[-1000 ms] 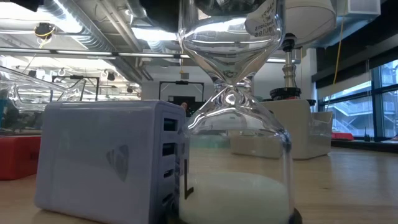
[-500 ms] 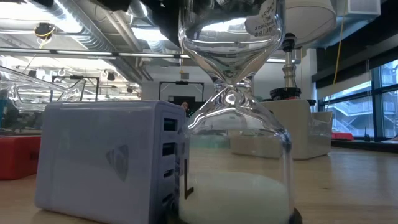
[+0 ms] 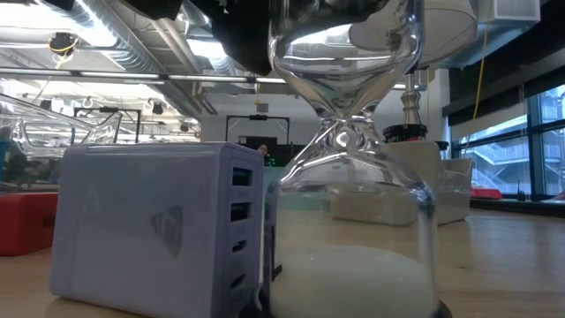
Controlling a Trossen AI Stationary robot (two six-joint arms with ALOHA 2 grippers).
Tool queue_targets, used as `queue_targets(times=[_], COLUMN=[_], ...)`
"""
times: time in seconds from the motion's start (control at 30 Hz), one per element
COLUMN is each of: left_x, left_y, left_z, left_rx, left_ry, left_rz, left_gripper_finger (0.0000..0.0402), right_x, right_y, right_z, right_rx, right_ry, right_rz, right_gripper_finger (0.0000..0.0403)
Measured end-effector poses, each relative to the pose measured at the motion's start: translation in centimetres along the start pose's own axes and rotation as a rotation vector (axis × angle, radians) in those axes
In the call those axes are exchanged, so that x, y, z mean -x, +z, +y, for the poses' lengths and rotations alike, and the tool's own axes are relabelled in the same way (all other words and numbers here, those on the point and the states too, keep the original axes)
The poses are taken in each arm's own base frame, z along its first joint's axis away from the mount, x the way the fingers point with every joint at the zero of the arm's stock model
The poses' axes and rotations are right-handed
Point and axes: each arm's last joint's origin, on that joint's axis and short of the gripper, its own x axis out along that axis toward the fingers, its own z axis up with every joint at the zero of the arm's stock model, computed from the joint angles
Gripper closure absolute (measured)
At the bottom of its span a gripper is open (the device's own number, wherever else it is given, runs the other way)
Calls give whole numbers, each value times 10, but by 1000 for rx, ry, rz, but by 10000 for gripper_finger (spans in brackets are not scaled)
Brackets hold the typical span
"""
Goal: Pick & Place Office items
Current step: Put the white hourglass into the gray bin
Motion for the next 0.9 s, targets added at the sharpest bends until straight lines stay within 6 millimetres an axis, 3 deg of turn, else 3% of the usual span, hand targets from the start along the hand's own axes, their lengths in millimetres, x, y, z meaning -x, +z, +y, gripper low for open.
queue_targets(times=[0.57,0.9], left_x=[-7,-15], left_y=[-7,-12], left_z=[2,18], left_rx=[40,79], left_ry=[-36,-85], left_rz=[-7,-33], left_gripper_finger=[100,102], right_x=[0,0], right_y=[0,0], right_z=[0,0], right_rx=[0,4], right_ry=[0,-2], right_rz=[0,3], right_gripper_finger=[46,46])
